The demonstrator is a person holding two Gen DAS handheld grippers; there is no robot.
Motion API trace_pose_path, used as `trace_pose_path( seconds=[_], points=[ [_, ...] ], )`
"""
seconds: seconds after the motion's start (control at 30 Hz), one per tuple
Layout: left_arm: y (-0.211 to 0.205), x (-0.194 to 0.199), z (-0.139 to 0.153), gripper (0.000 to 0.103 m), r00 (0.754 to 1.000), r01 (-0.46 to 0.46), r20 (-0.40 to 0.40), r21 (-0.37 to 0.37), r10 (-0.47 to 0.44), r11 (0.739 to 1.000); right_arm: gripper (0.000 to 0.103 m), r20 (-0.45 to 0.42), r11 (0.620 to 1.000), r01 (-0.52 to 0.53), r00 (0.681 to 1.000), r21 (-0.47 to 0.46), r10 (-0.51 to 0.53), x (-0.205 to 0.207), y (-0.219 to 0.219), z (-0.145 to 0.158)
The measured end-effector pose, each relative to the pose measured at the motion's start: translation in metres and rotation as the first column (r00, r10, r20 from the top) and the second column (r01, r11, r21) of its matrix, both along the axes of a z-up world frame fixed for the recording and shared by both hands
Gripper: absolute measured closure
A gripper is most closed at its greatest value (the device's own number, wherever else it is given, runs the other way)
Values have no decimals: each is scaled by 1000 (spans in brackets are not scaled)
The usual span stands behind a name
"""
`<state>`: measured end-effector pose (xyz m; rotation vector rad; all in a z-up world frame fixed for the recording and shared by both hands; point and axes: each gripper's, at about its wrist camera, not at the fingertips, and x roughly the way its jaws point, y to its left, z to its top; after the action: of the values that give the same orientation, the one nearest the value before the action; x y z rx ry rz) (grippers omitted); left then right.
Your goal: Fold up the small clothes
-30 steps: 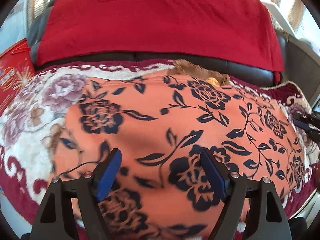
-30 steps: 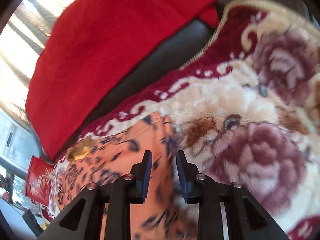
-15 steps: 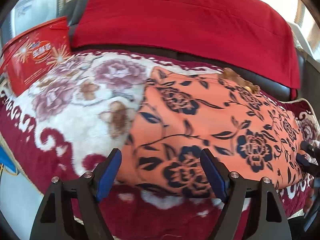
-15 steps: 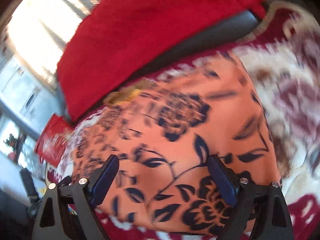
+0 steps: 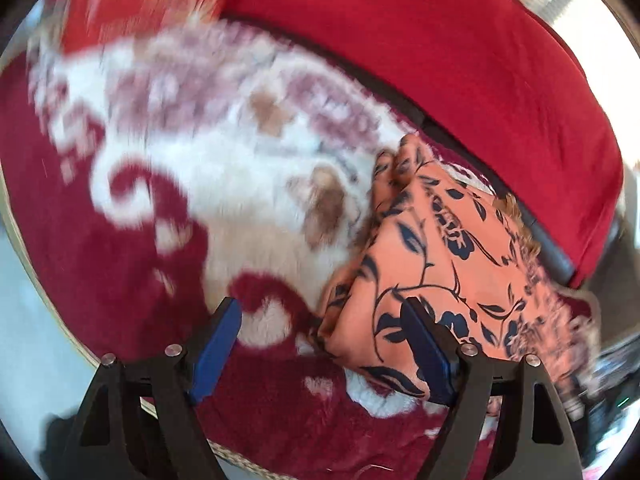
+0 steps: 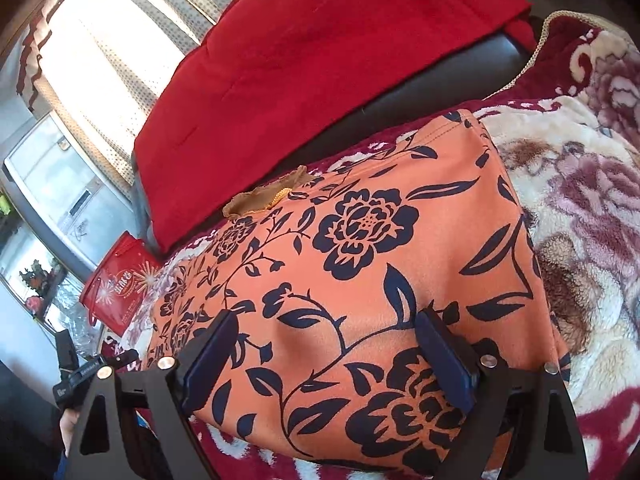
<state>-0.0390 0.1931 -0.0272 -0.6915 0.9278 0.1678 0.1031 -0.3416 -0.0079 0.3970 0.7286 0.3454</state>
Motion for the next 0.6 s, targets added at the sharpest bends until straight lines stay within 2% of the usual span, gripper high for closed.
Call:
trace_pose_path(
  seconds=[0.13,0.23,0.33,0.37,0.4,0.43,0.47,0.5,0.57,0.6],
  points=[
    [-1,3,-2,22,1000,-8,-7,-21,8,1000,11,2,1000,0,1000,-4,0,0,0,0],
    [-5,10,5,23,1000,15,12,-74,-15,997,11,1,1000,-3,1000,4,3,1,-1,0],
    [-14,15,7,23,1000,31,8,-56,-30,998,11,1,1000,-1,1000,10,1,1,-2,0],
    [-15,17,3,28,999,37,-10,-58,-38,998,11,1,1000,-1,1000,11,1,1,-2,0],
    [-17,20,-4,43,998,46,-43,-69,-49,997,11,1,1000,-3,1000,11,3,2,-2,0],
    [-18,23,-9,76,996,51,-75,-65,-56,997,11,1,1000,-4,1000,11,4,2,-2,-1],
    [-18,26,-12,86,994,62,-90,-80,-69,995,11,1,1000,-3,1000,12,3,2,-2,-1],
    [-17,26,-10,87,994,57,-85,-99,-65,993,11,1,1000,-3,1000,14,3,2,-2,0],
    [-17,21,8,90,998,25,-51,-90,-29,996,11,2,1000,-6,1000,13,6,1,-3,0],
    [-21,15,31,90,1000,20,10,-25,-20,1000,11,2,1000,-8,1000,14,8,2,-3,0]
  ],
)
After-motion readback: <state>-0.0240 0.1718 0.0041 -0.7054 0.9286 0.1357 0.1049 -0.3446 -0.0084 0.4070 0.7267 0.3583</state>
